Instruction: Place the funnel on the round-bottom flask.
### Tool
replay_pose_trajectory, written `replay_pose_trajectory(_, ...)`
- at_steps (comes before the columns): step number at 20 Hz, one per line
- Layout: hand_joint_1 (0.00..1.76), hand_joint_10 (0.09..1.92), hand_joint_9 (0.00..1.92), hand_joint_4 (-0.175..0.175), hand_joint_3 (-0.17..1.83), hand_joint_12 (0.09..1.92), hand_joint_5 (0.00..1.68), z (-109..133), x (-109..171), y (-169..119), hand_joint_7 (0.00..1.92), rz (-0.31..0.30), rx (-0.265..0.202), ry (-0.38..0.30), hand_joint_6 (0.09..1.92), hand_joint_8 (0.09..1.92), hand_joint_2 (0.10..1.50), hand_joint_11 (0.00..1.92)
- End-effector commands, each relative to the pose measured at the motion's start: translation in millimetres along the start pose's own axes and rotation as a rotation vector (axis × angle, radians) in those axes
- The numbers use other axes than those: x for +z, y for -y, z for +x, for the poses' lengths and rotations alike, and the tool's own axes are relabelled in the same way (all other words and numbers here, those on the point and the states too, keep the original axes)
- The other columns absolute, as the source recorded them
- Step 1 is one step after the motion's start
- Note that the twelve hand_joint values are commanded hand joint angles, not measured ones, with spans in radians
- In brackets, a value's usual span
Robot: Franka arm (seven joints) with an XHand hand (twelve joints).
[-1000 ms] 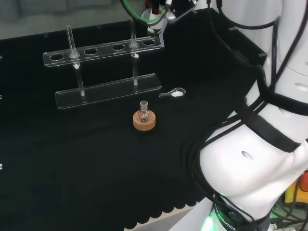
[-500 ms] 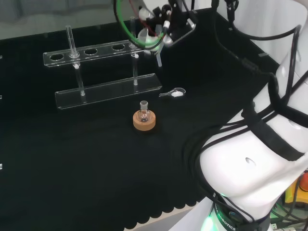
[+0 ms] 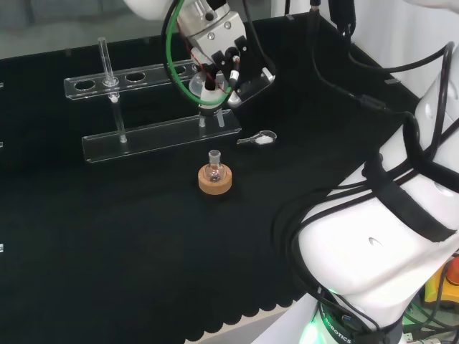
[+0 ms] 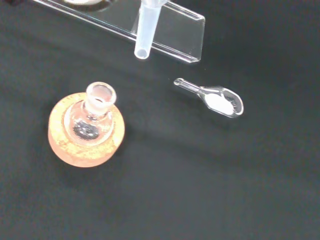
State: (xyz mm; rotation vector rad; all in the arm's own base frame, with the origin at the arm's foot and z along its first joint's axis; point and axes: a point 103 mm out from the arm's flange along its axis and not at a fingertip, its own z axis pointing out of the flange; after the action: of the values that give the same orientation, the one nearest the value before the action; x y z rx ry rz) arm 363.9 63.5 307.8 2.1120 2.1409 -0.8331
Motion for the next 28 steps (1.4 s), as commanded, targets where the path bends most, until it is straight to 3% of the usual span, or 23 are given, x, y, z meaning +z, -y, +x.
replay_pose_trajectory(1,0.84,0.53,0.85,-0.037,0.66,1.27,0.55,7.8,14.6,-5.3,0.38,-0.007,0.003,-0.022,0.73,0.66,0.82,0.55)
replay_pose_trajectory(16,0.81,0.54,0.85,-0.052,0.66,1.26,0.54,17.5,47.6,-24.9,0.38,-0.014,-0.025,-0.128,0.73,0.67,0.84,0.57)
replay_pose_trajectory(28,0.79,0.55,0.84,-0.059,0.65,1.26,0.54,24.3,54.6,-29.6,0.38,0.006,-0.031,-0.124,0.72,0.68,0.86,0.57)
